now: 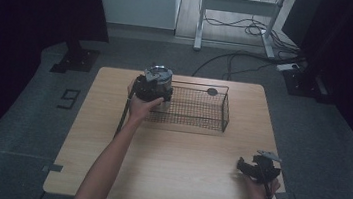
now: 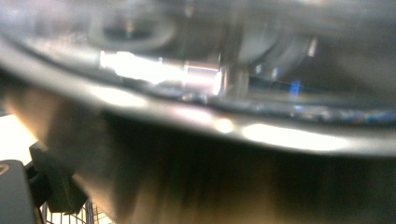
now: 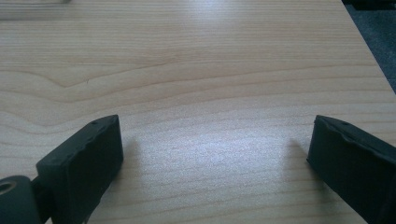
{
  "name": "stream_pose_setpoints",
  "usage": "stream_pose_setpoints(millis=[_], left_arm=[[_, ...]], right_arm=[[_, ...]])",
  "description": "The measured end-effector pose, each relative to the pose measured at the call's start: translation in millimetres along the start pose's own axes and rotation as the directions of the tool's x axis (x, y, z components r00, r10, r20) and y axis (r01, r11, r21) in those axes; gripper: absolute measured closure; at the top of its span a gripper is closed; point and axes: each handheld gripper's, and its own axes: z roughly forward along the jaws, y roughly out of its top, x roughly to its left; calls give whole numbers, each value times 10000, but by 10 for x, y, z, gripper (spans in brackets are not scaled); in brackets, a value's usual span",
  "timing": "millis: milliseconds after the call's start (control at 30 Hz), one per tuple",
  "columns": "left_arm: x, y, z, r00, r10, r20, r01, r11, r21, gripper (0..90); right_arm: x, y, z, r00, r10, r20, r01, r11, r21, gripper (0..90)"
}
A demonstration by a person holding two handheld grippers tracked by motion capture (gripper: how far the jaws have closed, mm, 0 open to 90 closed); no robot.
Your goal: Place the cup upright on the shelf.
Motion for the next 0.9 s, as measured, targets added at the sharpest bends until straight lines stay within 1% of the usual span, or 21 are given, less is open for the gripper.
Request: stream_pose_setpoints(millis=[300, 467, 600, 667, 900], left_arm=[[9, -104, 127, 9996, -275, -30, 276, 9994, 212, 41], [20, -160, 178, 9995, -314, -83, 317, 9989, 348, 41], [28, -205, 218, 9992, -345, -197, 353, 9986, 388, 41], [37, -226, 238, 9992, -317, -255, 329, 9983, 483, 40], [38, -272, 278, 9988, -430, -218, 442, 9975, 554, 40]], right_arm=[[-1, 0, 0, 10000, 0, -21, 0, 10000, -6, 32], [-1, 0, 0, 10000, -2, -24, 2, 10000, -9, 32], [-1, 0, -1, 10000, -4, -26, 4, 10000, -8, 33], [-1, 0, 0, 10000, 0, -30, 0, 10000, -17, 33], [-1, 0, 0, 10000, 0, -27, 0, 10000, -19, 34]])
